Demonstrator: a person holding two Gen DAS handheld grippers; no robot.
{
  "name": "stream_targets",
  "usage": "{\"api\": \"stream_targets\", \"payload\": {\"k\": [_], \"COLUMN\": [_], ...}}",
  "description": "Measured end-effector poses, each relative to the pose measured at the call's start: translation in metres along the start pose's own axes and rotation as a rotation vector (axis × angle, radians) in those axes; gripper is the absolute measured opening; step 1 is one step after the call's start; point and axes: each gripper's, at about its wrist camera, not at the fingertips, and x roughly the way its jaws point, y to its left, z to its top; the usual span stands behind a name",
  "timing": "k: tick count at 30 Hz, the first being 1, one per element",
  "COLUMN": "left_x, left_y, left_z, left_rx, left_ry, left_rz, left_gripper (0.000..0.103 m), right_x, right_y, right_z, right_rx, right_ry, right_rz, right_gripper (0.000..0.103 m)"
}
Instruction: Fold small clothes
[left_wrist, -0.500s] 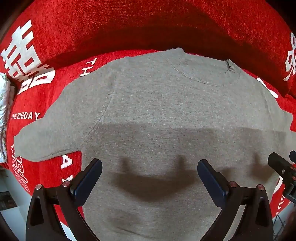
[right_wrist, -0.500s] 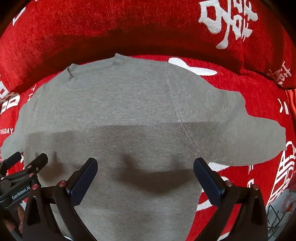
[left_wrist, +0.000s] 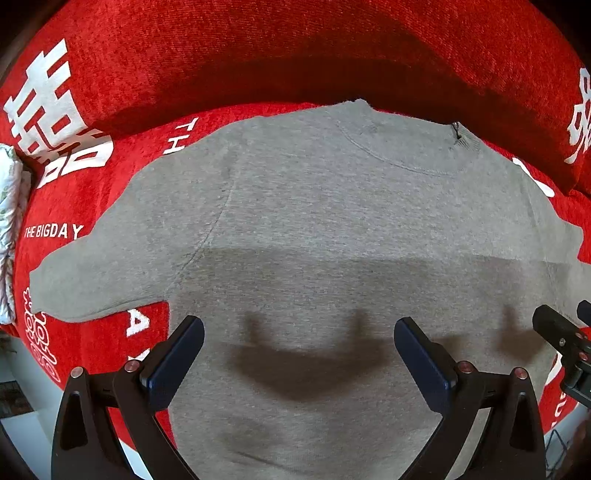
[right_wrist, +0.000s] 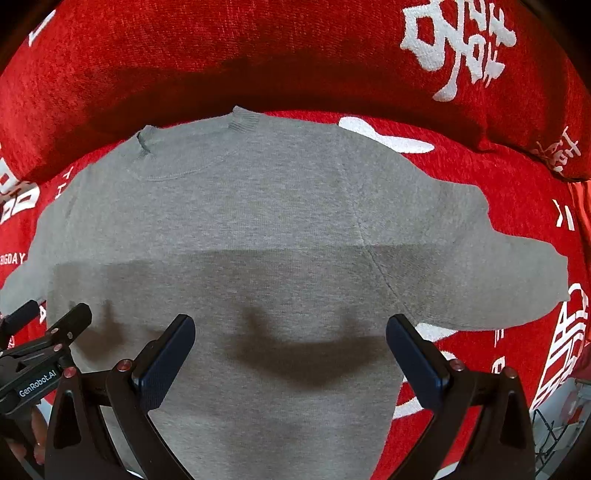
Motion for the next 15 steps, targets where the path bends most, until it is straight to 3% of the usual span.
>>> {"api": "stream_targets", "payload": {"k": [15], "left_x": [-0.0006], "left_y": [0.0042], "left_z": [-0.0025], "left_rx": [-0.004], "left_ry": [0.0], "left_rz": [0.005], "left_gripper": [0.103], "right_x": [-0.0019], "right_y": [0.0069], "right_z": [-0.0005], "right_rx": [-0.004], "right_ry": [-0.007], "right_rz": [-0.031], "right_gripper": [0.103]}}
